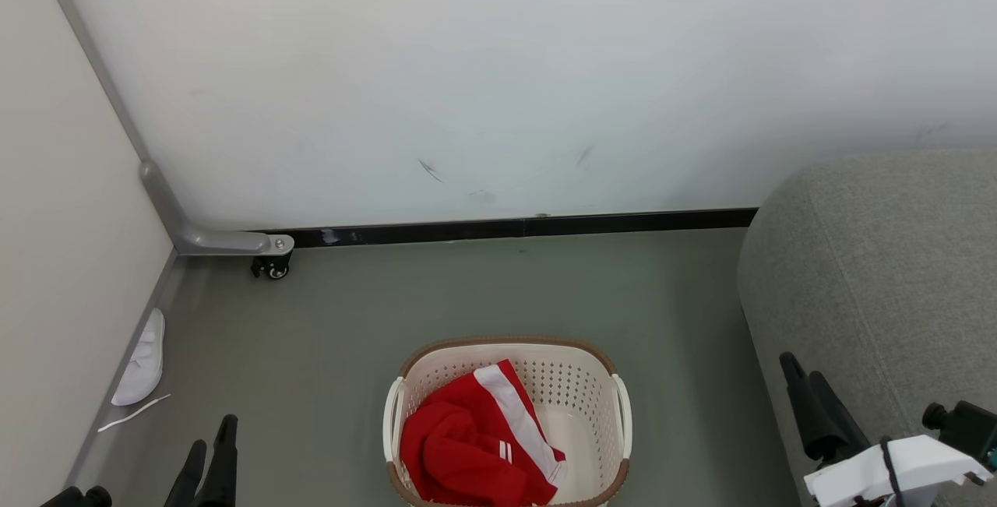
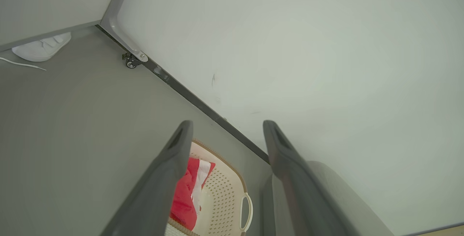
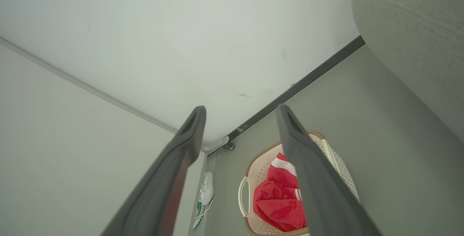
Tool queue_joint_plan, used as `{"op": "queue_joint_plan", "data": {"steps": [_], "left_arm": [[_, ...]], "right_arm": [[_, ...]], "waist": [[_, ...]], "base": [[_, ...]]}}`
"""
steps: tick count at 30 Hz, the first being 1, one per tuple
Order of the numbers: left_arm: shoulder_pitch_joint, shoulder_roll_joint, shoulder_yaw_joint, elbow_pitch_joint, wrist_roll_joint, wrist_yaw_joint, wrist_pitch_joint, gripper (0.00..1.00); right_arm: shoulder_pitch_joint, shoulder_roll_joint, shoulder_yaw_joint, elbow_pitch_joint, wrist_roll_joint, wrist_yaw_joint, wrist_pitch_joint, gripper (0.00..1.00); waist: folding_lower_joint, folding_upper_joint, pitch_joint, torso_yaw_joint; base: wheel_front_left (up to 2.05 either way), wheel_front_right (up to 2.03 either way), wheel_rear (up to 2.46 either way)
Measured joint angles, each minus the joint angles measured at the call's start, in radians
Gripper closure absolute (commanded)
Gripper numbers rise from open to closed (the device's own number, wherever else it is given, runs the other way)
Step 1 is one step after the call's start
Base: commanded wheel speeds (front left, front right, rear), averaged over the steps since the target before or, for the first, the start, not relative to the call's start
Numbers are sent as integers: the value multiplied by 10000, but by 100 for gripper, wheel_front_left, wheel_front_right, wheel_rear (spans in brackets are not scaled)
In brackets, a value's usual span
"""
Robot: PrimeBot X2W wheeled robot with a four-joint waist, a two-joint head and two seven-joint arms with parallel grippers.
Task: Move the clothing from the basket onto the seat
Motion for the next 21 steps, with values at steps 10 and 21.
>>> {"op": "queue_joint_plan", "data": {"steps": [10, 21], "left_arm": [[5, 775, -734, 88, 2291, -12, -357, 0], [5, 993, -863, -90, 4556, 2, -736, 0]], "right_arm": [[227, -291, 322, 2, -2541, 4, -303, 0], [242, -236, 215, 102, -4884, 6, -669, 0]], "waist": [[-61, 0, 4, -10], [-72, 0, -4, -31]], "base": [[0, 0, 0], [0, 0, 0]]}}
